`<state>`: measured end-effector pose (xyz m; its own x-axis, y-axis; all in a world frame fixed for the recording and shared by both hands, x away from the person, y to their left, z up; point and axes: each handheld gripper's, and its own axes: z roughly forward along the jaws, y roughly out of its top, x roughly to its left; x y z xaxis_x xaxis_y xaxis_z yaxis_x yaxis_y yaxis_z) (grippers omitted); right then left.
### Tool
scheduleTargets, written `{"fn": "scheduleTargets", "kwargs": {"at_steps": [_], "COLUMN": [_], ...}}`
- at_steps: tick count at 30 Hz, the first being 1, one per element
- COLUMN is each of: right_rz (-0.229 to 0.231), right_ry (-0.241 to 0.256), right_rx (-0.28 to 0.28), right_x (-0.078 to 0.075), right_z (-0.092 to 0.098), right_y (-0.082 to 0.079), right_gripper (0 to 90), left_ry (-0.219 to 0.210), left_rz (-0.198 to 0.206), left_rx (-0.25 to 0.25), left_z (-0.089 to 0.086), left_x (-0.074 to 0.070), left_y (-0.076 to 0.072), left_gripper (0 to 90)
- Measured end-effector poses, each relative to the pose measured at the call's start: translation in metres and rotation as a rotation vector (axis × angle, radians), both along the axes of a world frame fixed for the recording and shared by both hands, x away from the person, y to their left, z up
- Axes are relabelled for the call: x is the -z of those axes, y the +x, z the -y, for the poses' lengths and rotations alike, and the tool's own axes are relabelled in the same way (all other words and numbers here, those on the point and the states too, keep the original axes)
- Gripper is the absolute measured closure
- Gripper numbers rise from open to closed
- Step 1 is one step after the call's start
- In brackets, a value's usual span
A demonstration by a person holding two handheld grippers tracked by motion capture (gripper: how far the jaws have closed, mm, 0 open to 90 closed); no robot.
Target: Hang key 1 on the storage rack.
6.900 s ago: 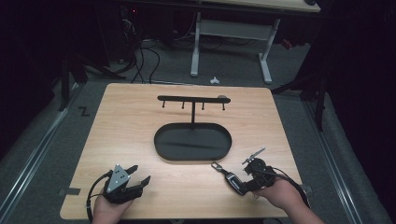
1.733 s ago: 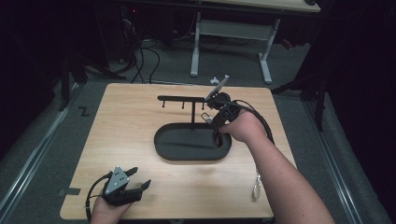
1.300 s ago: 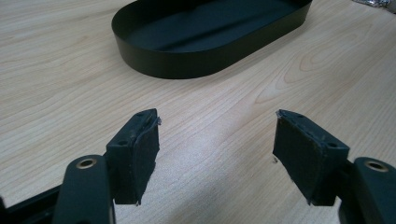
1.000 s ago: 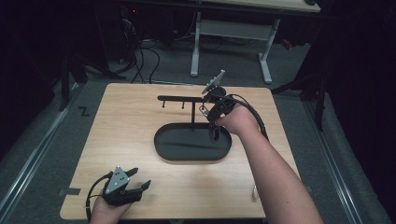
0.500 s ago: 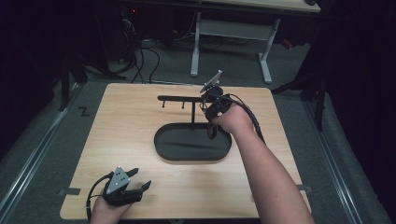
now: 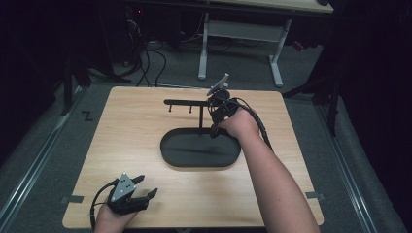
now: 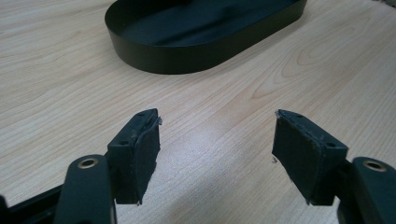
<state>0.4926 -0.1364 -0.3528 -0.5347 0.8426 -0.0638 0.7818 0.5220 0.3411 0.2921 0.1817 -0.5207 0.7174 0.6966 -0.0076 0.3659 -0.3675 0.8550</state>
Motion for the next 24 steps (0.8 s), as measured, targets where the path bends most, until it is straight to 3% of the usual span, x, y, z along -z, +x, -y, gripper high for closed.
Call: {"fn": "scheduleTargets", "kwargs": {"at_steps": [3, 10, 17, 24], "right_rz": [0.03, 0.028, 0.033, 0.061], "right_ry": [-0.001, 0.021, 0.052, 0.048], "right_rx": [0.0, -0.01, -0.007, -0.007], "right_x": [-0.001, -0.005, -0.004, 0.01], "right_z": [0.001, 0.007, 0.023, 0.044], "right_y": [-0.001, -0.014, -0.039, -0.071], "right_gripper": [74.7, 72.1, 65.4, 58.5], "left_ry": [-0.004, 0.003, 0.006, 0.015], "left_rz": [0.003, -0.002, -0.003, -0.006], "left_rx": [-0.003, 0.004, 0.008, 0.012], "left_z": [0.001, 0.002, 0.005, 0.006], "left_x": [0.001, 0.001, 0.002, 0.002], "left_y": [0.0, 0.001, 0.001, 0.001], "left_gripper": [32.4, 32.4, 32.3, 32.3]}}
